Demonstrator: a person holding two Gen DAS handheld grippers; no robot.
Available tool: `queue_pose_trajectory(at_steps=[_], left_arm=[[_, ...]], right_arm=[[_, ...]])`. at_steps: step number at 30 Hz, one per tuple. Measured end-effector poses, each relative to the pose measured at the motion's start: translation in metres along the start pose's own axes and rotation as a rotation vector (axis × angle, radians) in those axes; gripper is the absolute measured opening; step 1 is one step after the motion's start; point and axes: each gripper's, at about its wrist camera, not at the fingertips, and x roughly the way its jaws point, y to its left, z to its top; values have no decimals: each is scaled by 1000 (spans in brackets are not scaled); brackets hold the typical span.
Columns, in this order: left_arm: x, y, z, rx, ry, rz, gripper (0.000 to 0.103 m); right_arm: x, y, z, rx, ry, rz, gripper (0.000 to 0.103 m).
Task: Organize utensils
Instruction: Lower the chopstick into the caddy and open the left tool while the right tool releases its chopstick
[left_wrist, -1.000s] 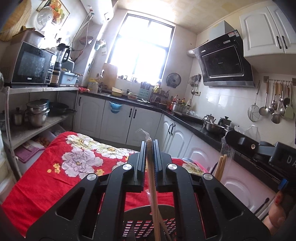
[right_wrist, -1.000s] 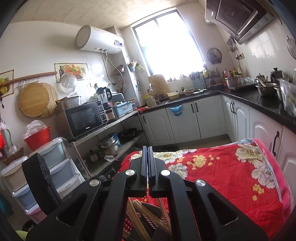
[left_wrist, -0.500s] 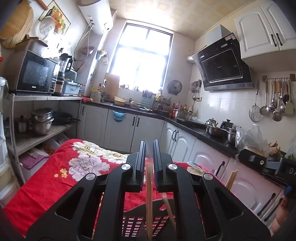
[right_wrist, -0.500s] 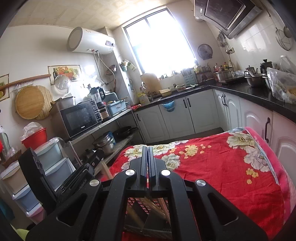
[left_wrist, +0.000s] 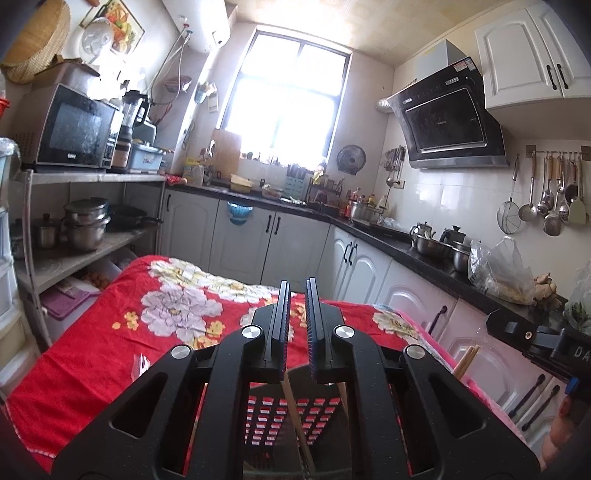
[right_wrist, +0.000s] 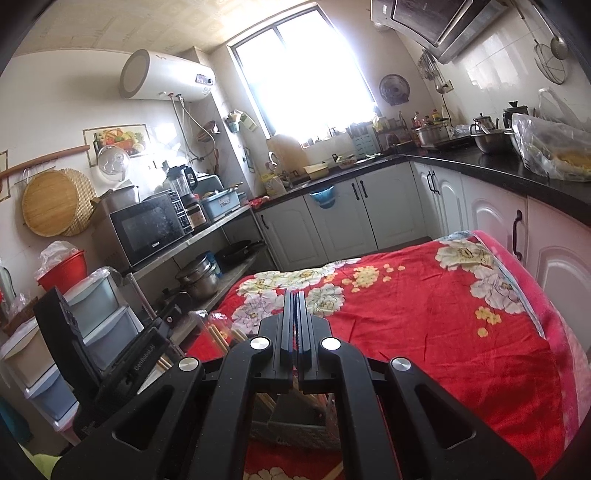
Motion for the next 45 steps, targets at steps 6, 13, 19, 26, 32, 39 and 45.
queue_pose_trajectory(at_steps=[6,13,19,26,32,39,45], left_arm=[[-8,0,1,-19,41,-16,14],[-14,0,2,-21,100,-47,22],[-23,-2,1,-22,119,-68,36],[-32,-2,1,-30,134,-90,55],[-41,0,1,-44,136,-102,76],[-51,3,-3,-45,143,-109,92],[-59,8,-6,-53,159,-111,92]], right_arm=[[-5,-3,-6,1,13,-13,2],[-11,-7,-12,4,26,-40,16],[-16,-8,-15,3,33,-55,24],[-21,-7,-19,-16,42,-63,32],[-28,-7,-22,-27,47,-74,39],[-35,-7,-28,-36,60,-84,43],[-41,-5,-34,-40,69,-90,47]])
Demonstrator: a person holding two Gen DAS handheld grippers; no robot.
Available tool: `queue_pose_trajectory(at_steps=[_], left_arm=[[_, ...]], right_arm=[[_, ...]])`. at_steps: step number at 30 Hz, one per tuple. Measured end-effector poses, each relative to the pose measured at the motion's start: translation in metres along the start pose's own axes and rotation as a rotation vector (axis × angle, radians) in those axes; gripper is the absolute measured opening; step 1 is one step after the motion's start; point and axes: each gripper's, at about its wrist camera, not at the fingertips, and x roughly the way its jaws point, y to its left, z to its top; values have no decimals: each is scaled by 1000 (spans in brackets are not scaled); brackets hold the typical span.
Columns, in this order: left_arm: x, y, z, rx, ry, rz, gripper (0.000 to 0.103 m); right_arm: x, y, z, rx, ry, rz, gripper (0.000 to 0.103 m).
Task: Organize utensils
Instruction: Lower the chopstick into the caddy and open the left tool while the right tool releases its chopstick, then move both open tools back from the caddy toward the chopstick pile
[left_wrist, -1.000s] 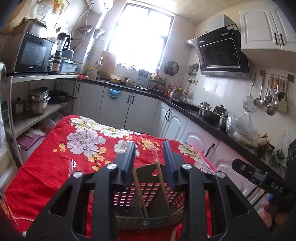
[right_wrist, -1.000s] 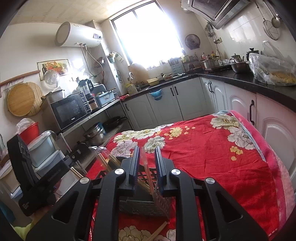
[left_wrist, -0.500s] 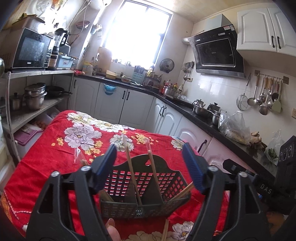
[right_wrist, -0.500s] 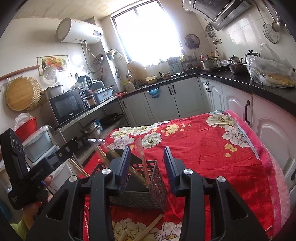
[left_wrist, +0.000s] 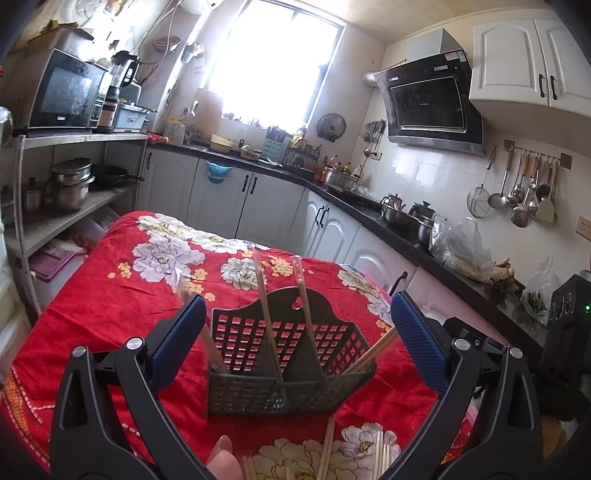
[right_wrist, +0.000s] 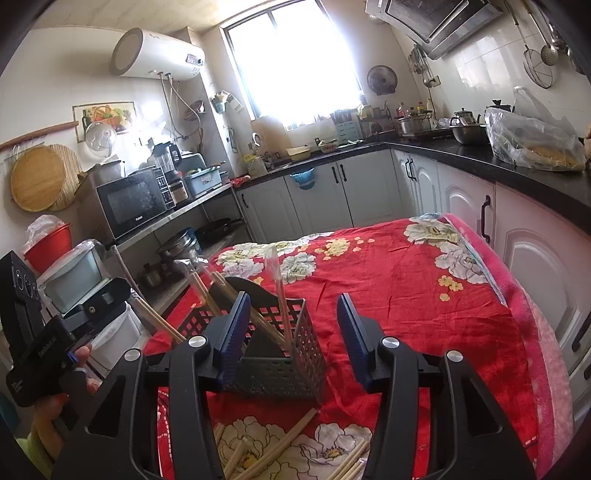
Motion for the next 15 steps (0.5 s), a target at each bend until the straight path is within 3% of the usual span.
queue_pose_trajectory(at_steps=[15], left_arm=[[-18,13,-10,-28,15,18,92]], right_arm=[[-7,8,-16,-34,37,-6,50]])
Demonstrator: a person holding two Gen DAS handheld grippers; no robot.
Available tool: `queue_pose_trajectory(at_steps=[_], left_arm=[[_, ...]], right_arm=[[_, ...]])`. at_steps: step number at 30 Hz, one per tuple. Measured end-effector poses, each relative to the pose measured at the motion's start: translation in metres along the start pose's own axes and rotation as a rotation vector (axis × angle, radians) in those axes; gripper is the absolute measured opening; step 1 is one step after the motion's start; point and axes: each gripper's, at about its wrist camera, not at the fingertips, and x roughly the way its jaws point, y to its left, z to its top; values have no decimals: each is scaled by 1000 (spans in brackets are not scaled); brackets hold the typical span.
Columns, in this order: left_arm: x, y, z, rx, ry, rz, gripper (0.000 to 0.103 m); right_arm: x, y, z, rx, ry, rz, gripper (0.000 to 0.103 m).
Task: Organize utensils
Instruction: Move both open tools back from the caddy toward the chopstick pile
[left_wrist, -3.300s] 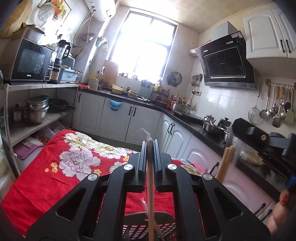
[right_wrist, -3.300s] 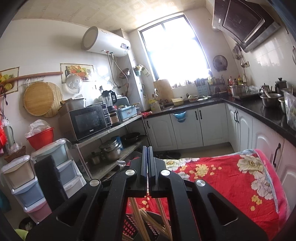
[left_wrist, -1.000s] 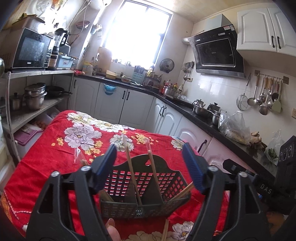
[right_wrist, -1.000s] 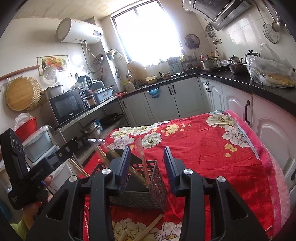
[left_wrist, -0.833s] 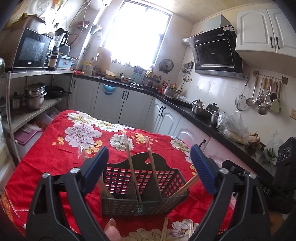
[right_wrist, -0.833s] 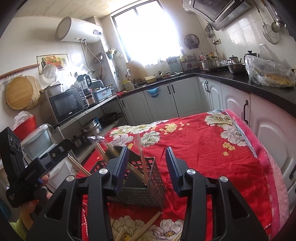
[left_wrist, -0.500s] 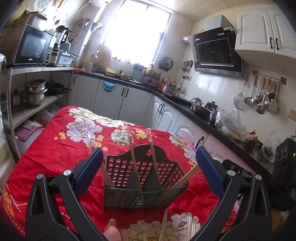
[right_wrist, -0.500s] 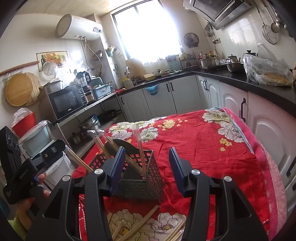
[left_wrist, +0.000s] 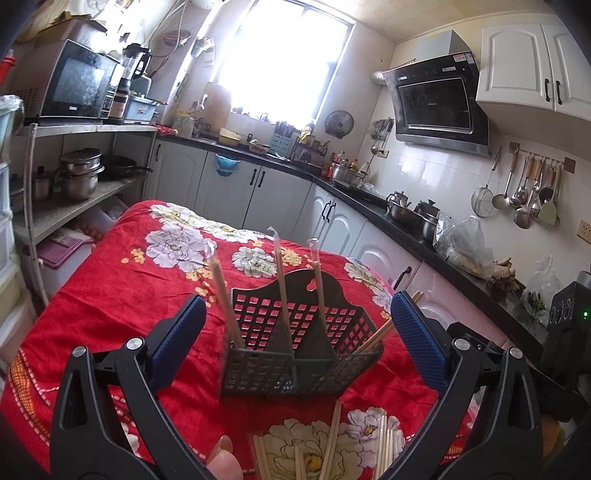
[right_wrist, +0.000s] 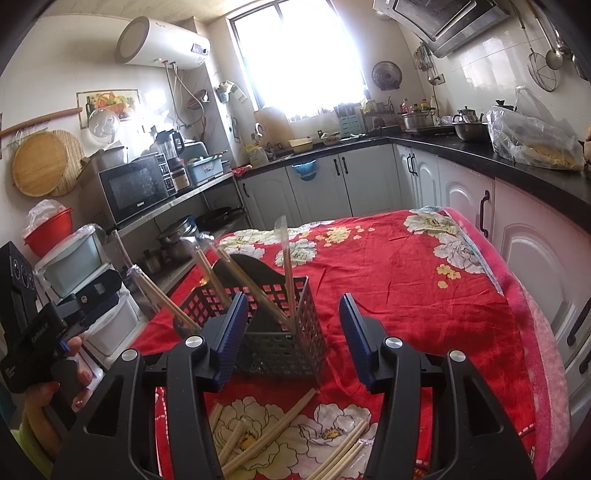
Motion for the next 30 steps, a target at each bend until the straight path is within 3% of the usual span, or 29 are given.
queue_pose_trajectory(at_steps=[30], left_arm=[[-10,30,-43,-35,106,69,92]], right_arm=[[18,11,-49,-21,156,-2,50]])
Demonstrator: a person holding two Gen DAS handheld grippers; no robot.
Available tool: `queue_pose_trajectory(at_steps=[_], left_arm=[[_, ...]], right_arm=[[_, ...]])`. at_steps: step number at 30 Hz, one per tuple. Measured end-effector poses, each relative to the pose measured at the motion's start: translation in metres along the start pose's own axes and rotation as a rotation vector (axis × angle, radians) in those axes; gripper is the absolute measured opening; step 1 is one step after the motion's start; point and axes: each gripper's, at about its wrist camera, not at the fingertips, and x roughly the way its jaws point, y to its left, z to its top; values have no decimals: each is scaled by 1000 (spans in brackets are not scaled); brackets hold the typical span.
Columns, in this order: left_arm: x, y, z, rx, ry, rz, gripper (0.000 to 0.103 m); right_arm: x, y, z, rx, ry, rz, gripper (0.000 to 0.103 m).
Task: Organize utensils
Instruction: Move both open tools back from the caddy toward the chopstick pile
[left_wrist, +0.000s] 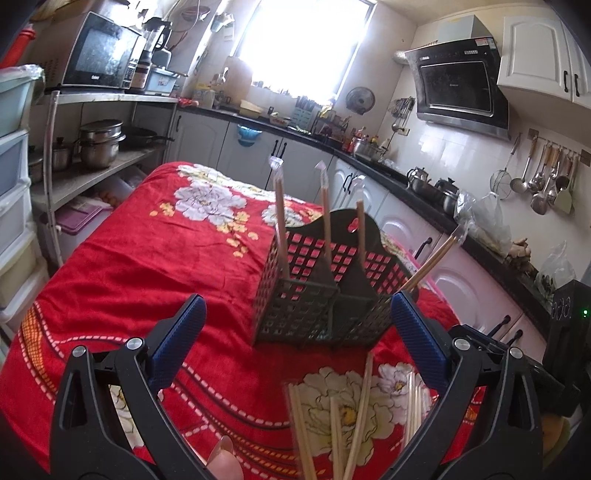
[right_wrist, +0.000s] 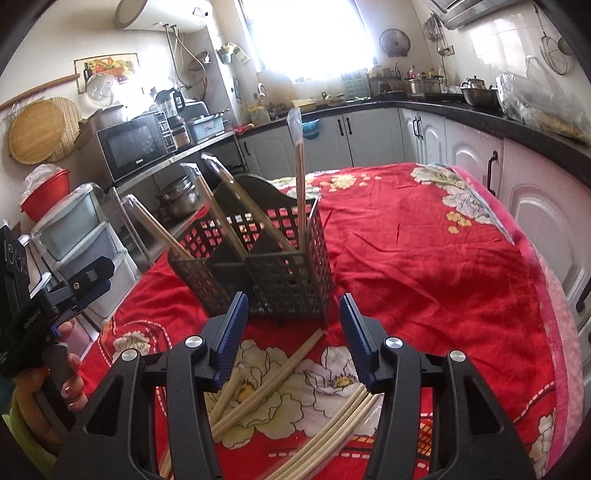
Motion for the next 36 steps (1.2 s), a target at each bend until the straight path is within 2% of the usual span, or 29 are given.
queue_pose_trajectory(at_steps=[14,22,29,36], left_arm=[[9,17,-23,-18,91,54,92],[33,19,-43,-7,227,84,92],[52,11,-57,15,314,65,92],[70,5,-67,24,387,37,73]], right_arm=[[10,-2,-17,-3,63,-7,50],[21,-10,-28,11,119,-28,50],[30,-23,-36,37,154,-61,50],[41,-34,-43,58,196,-80,50]])
